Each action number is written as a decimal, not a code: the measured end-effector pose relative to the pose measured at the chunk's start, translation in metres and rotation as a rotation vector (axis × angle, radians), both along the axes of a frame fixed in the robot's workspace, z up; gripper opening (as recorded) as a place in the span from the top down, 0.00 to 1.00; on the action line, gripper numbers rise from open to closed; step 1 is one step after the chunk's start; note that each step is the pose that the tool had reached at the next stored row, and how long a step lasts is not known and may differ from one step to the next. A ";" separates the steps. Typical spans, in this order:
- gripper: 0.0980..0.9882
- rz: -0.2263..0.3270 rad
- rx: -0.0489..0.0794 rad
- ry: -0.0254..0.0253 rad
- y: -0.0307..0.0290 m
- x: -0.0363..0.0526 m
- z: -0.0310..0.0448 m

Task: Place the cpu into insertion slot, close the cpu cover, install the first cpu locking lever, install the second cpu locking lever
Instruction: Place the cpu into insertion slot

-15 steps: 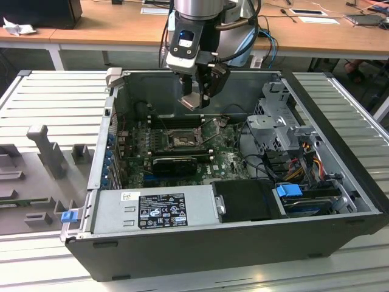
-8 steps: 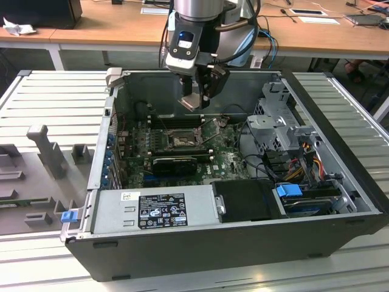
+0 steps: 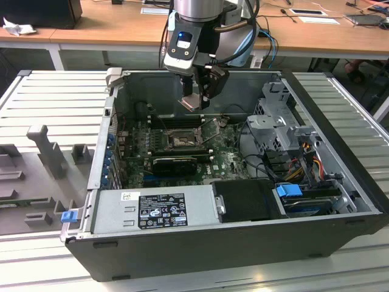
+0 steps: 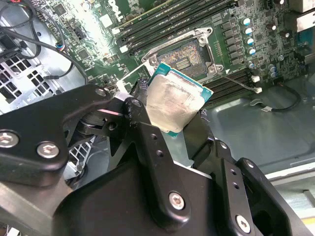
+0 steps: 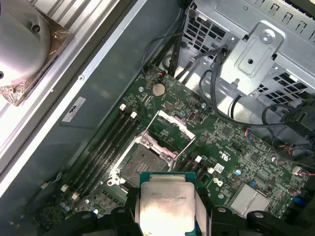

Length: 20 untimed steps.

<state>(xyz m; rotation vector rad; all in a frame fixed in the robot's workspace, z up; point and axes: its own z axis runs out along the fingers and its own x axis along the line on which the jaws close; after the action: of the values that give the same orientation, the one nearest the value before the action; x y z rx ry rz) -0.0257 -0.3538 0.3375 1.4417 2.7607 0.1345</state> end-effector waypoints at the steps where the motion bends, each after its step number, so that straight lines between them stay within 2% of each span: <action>1: 0.51 -0.003 0.000 -0.0001 0.0000 0.0000 -0.0001; 20: 0.51 -0.063 0.000 0.0000 0.0000 0.0000 -0.0012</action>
<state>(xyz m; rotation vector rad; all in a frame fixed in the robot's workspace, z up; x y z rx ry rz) -0.0257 -0.3537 0.3364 1.5260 2.7120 0.1332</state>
